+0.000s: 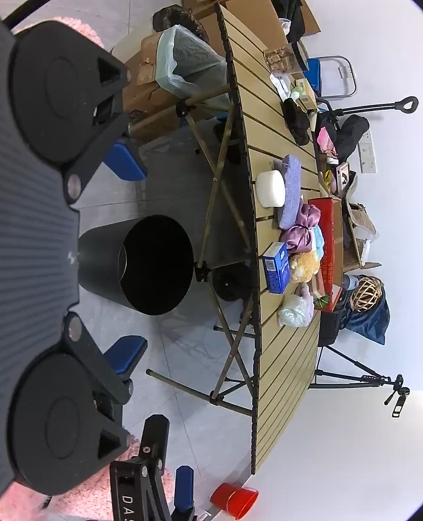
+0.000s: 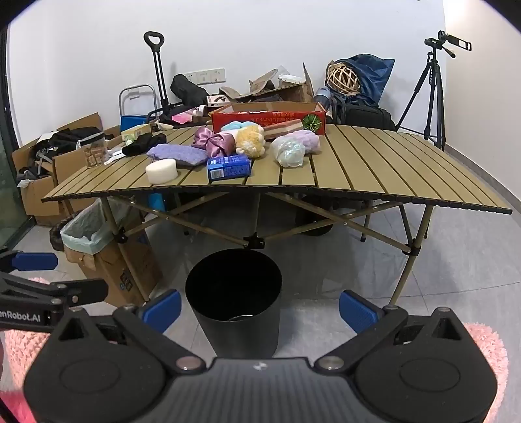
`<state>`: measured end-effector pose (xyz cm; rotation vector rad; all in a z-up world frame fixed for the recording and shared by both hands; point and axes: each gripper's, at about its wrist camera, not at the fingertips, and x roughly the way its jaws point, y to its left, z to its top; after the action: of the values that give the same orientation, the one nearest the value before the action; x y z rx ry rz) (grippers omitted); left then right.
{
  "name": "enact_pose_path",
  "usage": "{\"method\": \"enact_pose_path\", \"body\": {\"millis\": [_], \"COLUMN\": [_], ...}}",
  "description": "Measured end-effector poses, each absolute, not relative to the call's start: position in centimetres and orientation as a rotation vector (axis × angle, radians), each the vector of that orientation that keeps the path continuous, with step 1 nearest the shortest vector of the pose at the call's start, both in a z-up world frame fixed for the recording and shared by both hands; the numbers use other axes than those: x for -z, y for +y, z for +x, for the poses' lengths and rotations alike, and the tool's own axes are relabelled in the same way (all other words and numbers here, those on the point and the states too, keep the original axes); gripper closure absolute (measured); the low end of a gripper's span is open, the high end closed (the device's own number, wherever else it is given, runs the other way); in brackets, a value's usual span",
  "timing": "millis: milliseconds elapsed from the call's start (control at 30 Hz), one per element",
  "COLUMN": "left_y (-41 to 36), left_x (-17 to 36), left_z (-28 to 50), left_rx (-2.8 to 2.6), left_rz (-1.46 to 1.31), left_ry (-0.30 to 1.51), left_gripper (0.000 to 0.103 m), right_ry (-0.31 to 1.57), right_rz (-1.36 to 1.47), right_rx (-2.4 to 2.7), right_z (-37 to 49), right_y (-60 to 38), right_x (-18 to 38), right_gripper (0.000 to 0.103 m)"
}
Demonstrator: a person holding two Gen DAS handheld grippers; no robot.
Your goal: Collect trash
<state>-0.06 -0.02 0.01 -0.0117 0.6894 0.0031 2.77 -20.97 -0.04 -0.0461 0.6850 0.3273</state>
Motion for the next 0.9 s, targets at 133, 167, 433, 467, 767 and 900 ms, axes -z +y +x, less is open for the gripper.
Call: {"method": "enact_pose_path", "body": {"millis": [133,167,433,467,767,900], "left_y": [-0.26,-0.33,-0.21,-0.22,-0.23,-0.21], "left_x": [-0.07,-0.11,-0.03,-0.04,-0.03,-0.05], "left_z": [-0.23,-0.31,-0.42,-0.48,-0.15,-0.14], "left_rx": [-0.002,-0.003,0.001,0.002,-0.001,-0.002], "left_rz": [-0.007,-0.006,-0.020,-0.020,-0.016,-0.016], "left_ry": [0.691,0.690,0.692,0.692,0.695,0.696], "left_gripper": [0.000,0.000,0.000,0.000,0.000,0.000], "right_ry": [0.684,0.686,0.684,0.684,0.684,0.682], "right_rz": [-0.050,-0.045,-0.041,-0.041,-0.039,-0.039], "right_rx": [-0.327,-0.328,-0.329,-0.329,-0.329,-0.328], "right_z": [2.77,2.79,2.79,2.80,2.73,2.84], "right_y": [-20.86,-20.91,-20.97,-20.96,-20.75,-21.07], "right_x": [0.09,0.09,0.09,0.10,0.10,0.13], "right_gripper": [0.000,0.000,0.000,0.000,0.000,0.000]}}
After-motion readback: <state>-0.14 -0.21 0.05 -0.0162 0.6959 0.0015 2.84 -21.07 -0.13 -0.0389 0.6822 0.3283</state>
